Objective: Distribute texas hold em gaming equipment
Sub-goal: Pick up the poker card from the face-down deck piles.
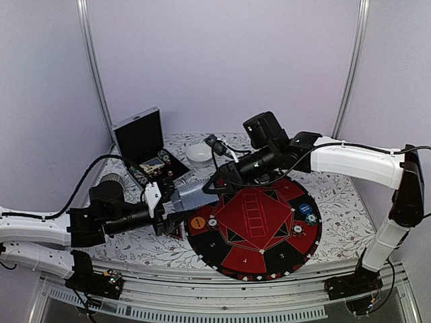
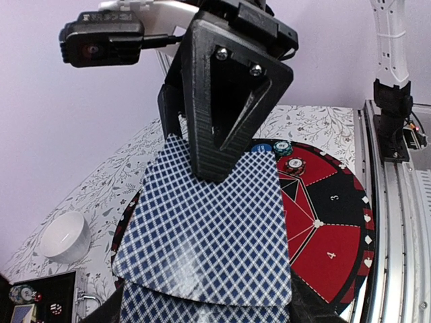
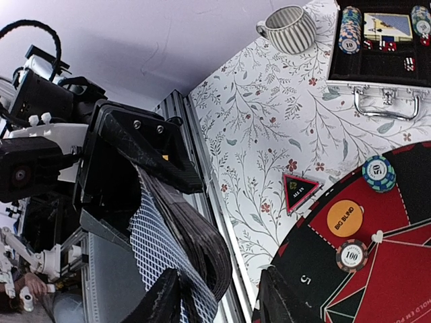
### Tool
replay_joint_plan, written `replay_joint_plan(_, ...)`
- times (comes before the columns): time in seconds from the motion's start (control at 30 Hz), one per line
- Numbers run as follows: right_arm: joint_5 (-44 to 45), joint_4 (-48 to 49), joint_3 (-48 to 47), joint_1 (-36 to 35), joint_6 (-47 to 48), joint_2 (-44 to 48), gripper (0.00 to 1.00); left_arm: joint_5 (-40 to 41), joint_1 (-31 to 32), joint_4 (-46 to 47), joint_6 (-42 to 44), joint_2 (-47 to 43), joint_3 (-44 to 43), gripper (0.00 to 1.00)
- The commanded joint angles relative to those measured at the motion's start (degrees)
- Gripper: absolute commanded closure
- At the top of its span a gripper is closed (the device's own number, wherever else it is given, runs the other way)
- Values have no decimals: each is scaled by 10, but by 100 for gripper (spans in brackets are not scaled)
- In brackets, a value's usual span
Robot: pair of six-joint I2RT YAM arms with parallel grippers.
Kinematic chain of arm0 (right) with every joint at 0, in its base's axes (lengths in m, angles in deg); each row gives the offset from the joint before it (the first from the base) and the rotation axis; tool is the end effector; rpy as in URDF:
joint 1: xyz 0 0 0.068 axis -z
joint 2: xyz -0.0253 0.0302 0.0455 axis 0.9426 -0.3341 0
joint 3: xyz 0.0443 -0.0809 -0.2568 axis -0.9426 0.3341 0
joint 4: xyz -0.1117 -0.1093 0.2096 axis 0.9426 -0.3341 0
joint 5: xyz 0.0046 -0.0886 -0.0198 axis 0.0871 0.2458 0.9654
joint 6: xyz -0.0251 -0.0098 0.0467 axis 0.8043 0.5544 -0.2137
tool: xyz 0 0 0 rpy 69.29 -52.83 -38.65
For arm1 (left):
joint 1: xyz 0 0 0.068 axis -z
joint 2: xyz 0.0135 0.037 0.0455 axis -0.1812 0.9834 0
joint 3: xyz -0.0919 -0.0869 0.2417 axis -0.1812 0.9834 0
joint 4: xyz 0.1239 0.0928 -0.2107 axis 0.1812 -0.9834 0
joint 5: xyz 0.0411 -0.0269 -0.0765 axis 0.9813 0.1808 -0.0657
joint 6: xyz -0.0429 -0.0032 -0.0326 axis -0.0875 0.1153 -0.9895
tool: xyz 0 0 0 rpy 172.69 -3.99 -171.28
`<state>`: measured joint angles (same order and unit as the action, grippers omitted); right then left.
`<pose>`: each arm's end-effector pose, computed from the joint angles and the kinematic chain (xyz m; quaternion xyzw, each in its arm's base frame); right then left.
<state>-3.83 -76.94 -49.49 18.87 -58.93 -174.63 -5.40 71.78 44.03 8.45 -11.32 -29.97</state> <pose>0.2250 0.3198 0.3075 -0.4069 0.7550 0.4785 0.1881 0.1067 -0.1925 0.2467 0.4331 0.6212 -0.2699 0.5948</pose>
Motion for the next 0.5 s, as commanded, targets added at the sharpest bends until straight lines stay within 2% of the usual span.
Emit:
replay_joint_plan(0.0,13,-7,-5,4,4,29,63,4,-8,17,-8,-6,5,44)
replay_joint_plan(0.27,13,-16,-6,7,5,28,87,4,-10,15,-10,-6,5,43)
replay_joint_plan(0.47,18,-29,-6,15,6,38,96,9,-13,11,-13,-6,8,44)
